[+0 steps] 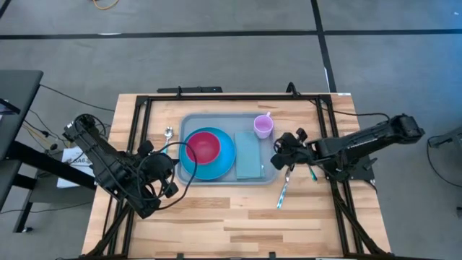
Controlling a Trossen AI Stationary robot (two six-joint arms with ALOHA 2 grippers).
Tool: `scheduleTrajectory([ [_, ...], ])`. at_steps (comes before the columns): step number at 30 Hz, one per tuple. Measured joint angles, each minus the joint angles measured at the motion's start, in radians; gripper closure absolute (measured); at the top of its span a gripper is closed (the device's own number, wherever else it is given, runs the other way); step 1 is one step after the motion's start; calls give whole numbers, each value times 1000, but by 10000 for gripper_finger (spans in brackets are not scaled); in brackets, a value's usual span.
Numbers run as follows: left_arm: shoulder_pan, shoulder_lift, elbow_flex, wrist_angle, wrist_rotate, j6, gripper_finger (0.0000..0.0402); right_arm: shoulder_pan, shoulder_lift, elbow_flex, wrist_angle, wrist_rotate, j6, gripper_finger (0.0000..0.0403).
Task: Set up tray
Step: Put the purple fork on the blue napkin
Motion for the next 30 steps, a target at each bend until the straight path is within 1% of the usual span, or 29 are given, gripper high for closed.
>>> scheduleTrajectory([
  [4,0,0,0,1,0,-3,401,-27,1,-63,5,-98,85,321],
  [6,0,0,0,1,-1,-3,401,-23,1,-67,-7,-152,106,321],
  [8,0,0,0,1,-3,-3,401,-7,0,-67,-7,-183,106,321],
  [14,0,0,0,4,-3,-2,401,38,-6,-67,-3,-192,101,321],
  [19,0,0,0,4,-3,-4,401,42,34,-66,138,-193,96,321],
  [26,0,0,0,4,-3,-5,401,22,84,-66,263,-192,-78,321],
  [28,0,0,0,4,-2,-4,401,13,100,-66,302,-192,-81,321],
  [30,1,0,0,4,20,-11,401,5,113,-66,341,-192,-78,321],
])
